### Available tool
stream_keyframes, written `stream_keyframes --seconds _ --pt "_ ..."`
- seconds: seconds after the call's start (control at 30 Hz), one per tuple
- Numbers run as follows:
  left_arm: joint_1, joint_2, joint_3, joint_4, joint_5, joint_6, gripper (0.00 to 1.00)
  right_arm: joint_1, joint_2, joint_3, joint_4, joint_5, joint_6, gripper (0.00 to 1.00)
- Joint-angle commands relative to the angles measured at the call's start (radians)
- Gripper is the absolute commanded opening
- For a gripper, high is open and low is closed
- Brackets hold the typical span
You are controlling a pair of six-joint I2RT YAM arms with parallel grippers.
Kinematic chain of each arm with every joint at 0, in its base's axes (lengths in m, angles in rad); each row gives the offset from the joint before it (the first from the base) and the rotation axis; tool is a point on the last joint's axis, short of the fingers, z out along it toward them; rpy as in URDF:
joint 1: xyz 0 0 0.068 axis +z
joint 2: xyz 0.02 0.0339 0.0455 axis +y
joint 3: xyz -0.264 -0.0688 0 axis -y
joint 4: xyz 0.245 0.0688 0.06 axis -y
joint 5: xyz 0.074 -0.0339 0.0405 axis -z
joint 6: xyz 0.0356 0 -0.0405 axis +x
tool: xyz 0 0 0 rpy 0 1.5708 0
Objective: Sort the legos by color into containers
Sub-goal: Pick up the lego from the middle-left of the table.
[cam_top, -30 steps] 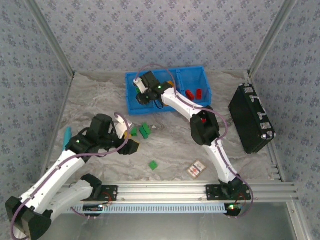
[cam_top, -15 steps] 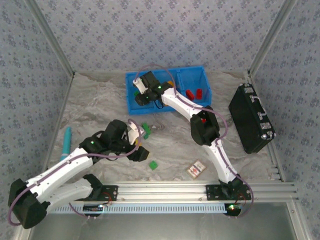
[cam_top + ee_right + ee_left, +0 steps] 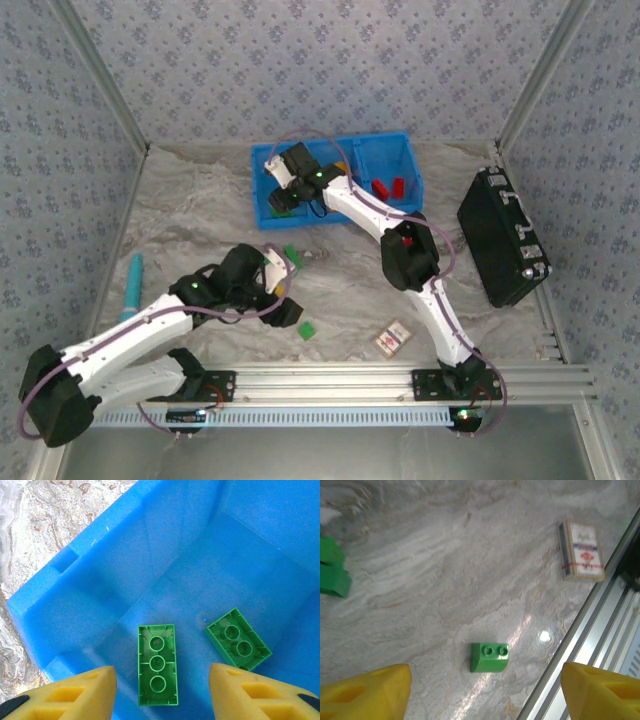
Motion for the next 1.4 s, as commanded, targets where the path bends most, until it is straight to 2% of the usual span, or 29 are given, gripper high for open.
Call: stream_keyframes --seconds 0.0,0.23,0.5,0.57,0.7,1.03,1.37 --pt "-0.047 0.063 0.000 0.000 -0.046 -0.006 0.78 -0.007 -0.069 0.014 -0.064 -0.023 -0.021 0.55" --pt "-0.144 0.102 -0.020 0.067 -0.077 -0.004 0.79 -0.010 -0.174 -0.017 -0.089 -0.040 -0.027 0.57" --pt "-0.234 0.187 -0.003 0.071 -0.116 0.030 0.80 -0.017 -0.328 -0.177 -0.045 -0.037 -0.050 0.59" --pt "-0.254 0.219 0.004 0.071 -0.145 0.030 0.80 -0.020 -0.382 -0.250 0.015 -0.033 -0.056 0.59" --pt "-0.269 0.271 0.013 0.077 -0.194 0.021 0.80 -0.020 -0.457 -0.341 0.037 -0.026 -0.066 0.59" --pt "-0.288 0.346 0.018 0.118 -0.192 -0.002 0.79 -0.034 -0.542 -0.458 0.052 0.022 -0.069 0.59" --pt "-0.295 0.382 -0.017 0.183 -0.192 -0.077 0.66 -0.040 -0.583 -0.491 0.064 0.043 -0.071 0.58"
